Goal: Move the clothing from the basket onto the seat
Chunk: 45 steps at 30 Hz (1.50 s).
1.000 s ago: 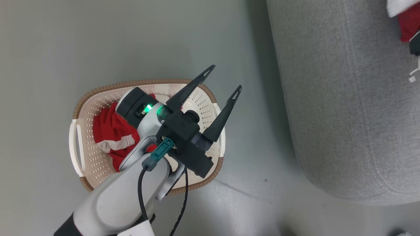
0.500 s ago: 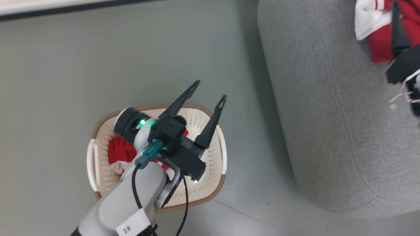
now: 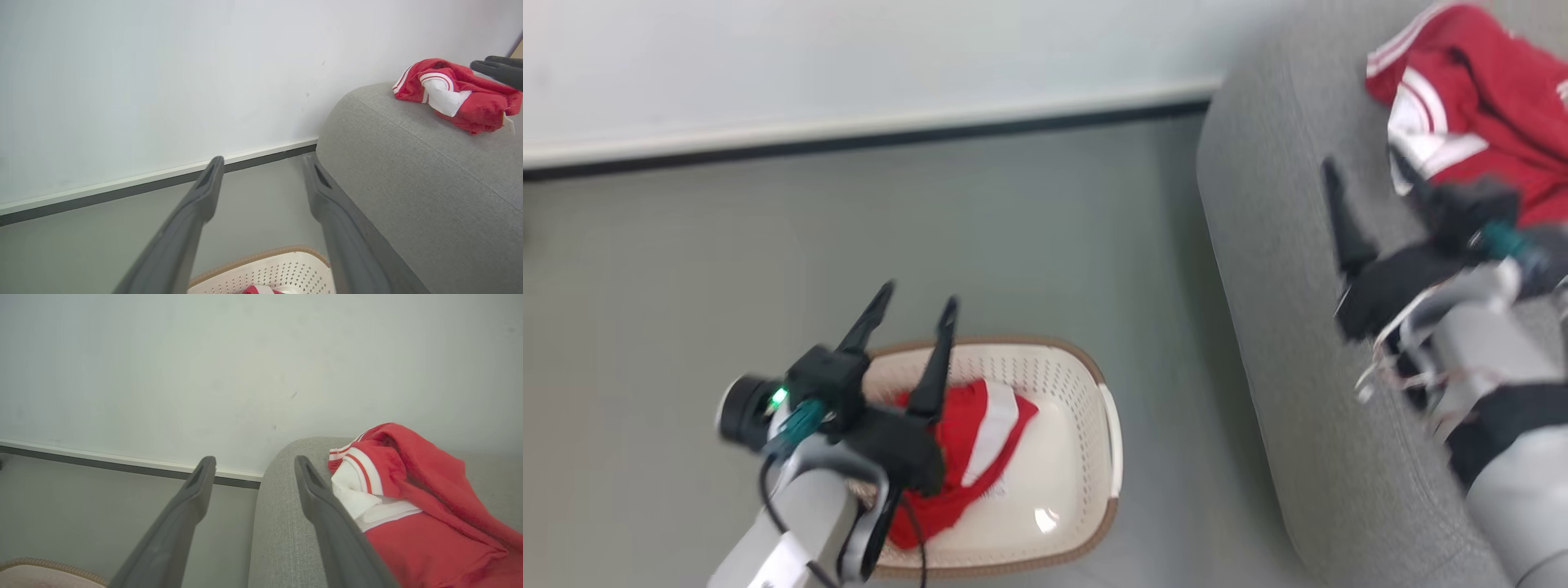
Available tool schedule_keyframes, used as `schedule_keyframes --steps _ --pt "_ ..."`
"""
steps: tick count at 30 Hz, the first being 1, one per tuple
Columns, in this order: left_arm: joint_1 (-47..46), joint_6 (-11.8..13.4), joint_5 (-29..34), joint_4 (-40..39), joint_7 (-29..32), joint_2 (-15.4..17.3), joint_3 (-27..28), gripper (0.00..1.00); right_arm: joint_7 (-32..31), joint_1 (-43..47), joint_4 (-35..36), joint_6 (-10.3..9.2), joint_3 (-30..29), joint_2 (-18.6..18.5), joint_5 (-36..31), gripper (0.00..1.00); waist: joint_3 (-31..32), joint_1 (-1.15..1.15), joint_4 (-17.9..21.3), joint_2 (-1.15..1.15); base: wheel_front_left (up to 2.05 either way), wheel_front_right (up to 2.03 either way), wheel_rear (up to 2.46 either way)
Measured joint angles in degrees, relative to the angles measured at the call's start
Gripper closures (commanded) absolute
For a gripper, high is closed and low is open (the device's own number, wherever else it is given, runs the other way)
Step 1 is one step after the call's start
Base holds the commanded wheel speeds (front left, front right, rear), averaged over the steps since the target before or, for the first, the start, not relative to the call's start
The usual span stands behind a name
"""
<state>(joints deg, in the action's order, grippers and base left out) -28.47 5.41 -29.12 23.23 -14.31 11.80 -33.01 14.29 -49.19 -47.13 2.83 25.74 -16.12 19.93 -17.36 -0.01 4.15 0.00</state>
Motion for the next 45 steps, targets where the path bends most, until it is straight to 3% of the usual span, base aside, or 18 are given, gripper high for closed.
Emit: schedule_keyframes --steps 15,21,33,45 --pt "17.0 1.2 -1.7 -2.7 0.0 4.3 11.3 0.0 0.0 22.9 13.1 -6.41 -1.8 4.6 0.7 0.0 12.6 0.0 -3.6 -0.01 0.0 0.0 0.0" --pt "23.5 1.7 -1.4 -5.6 0.0 4.9 13.9 0.0 0.0 30.8 19.8 -7.87 -2.7 4.9 0.4 0.0 16.7 0.0 -3.6 -0.01 0.0 0.0 0.0" --pt "31.2 1.7 0.8 -10.9 0.0 4.3 17.4 0.0 0.0 42.9 31.0 -9.42 -6.4 3.0 -1.5 0.0 19.8 0.01 -2.6 -0.01 0.0 0.0 0.0" --pt "32.8 1.7 2.7 -13.7 0.0 3.2 19.7 0.0 0.0 46.5 37.1 -9.67 -9.1 3.0 -2.7 0.0 20.2 0.01 -2.3 0.0 0.0 0.0 0.0"
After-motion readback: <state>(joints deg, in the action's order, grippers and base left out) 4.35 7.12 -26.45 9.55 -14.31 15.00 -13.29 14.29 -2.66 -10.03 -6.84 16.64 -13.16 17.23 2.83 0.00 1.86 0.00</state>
